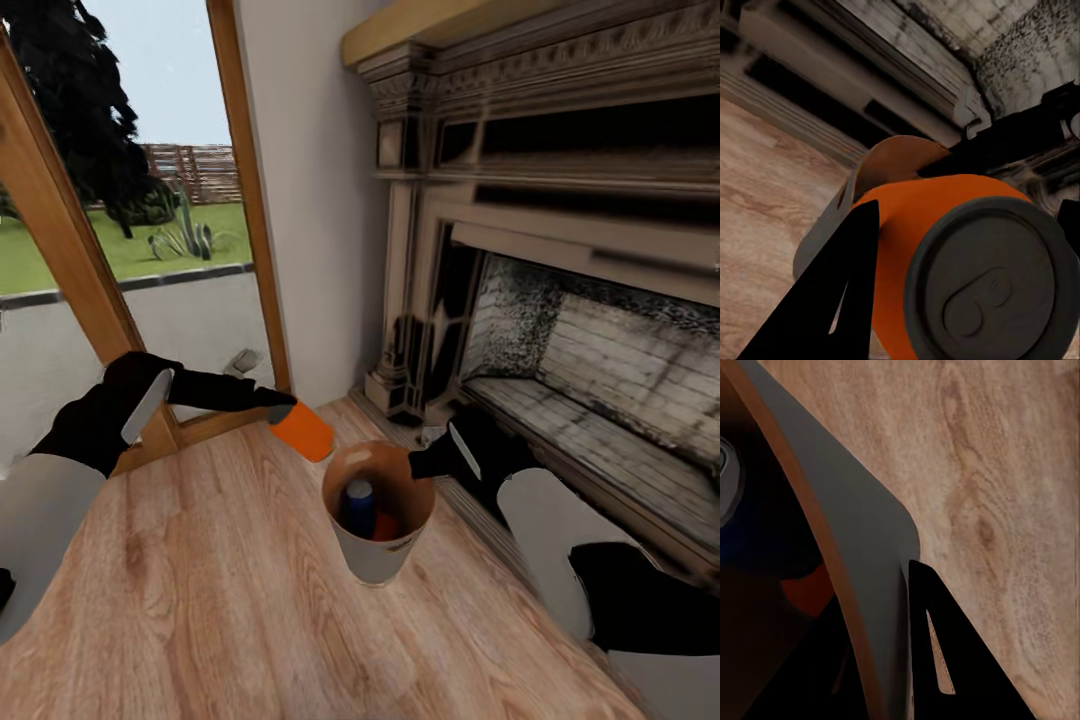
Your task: Put the three can of soda from the living room inside the tash can in the kitchen.
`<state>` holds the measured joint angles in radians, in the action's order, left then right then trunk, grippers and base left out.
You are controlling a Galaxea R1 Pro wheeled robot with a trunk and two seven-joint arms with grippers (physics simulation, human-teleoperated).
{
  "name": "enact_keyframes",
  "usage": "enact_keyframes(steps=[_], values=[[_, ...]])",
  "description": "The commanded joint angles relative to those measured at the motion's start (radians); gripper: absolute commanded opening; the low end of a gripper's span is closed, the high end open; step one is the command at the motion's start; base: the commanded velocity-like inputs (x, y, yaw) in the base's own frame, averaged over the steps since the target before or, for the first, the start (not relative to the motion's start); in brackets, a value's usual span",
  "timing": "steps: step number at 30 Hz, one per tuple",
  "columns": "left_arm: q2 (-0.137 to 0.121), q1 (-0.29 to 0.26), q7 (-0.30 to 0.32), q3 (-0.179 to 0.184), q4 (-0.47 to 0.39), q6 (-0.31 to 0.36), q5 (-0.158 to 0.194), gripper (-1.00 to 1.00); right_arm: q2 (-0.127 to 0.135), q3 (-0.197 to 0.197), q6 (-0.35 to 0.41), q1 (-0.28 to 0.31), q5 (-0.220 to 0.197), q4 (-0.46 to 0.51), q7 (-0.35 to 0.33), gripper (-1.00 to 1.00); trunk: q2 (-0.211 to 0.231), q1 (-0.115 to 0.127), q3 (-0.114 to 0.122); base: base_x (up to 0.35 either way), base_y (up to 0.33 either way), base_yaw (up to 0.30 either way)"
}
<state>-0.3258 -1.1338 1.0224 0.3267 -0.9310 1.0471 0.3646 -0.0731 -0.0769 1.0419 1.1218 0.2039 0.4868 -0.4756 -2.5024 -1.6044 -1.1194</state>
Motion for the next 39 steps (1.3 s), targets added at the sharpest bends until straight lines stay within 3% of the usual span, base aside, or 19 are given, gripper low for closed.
enact_keyframes(steps=[1, 8, 13, 25, 32, 39], values=[[0.001, -0.001, 0.0, 0.006, 0.001, 0.0, -0.002, -1.0, 0.0, 0.002, 0.005, 0.006, -0.023, -0.008, -0.006, -1.0, 0.0, 0.0, 0.004, 0.0, 0.0, 0.0], [0.011, -0.003, 0.023, 0.027, -0.014, 0.0, 0.001, -1.0, -0.002, 0.002, 0.005, 0.039, -0.023, -0.044, -0.007, -1.0, 0.002, 0.003, 0.031, 0.0, 0.0, 0.0], [0.047, -0.003, 0.035, 0.029, -0.018, 0.0, -0.001, -1.0, -0.004, 0.001, 0.005, 0.041, -0.023, -0.047, -0.008, -1.0, 0.023, 0.016, 0.048, 0.0, 0.0, 0.0], [0.113, -0.003, 0.033, 0.032, -0.019, 0.0, -0.003, -1.0, -0.011, -0.002, 0.005, 0.041, -0.022, -0.089, -0.007, -1.0, 0.023, 0.016, 0.048, 0.0, 0.0, 0.0], [0.142, -0.001, 0.02, 0.128, -0.018, 0.0, -0.007, -1.0, -0.02, -0.002, 0.005, 0.041, -0.021, -0.094, -0.006, -1.0, 0.023, 0.016, 0.048, 0.0, 0.0, 0.0], [0.147, 0.001, -0.025, 0.148, -0.018, 0.0, -0.005, -1.0, -0.022, -0.004, 0.005, 0.042, -0.021, -0.092, -0.005, -1.0, 0.023, 0.016, 0.048, 0.0, 0.0, 0.0]])
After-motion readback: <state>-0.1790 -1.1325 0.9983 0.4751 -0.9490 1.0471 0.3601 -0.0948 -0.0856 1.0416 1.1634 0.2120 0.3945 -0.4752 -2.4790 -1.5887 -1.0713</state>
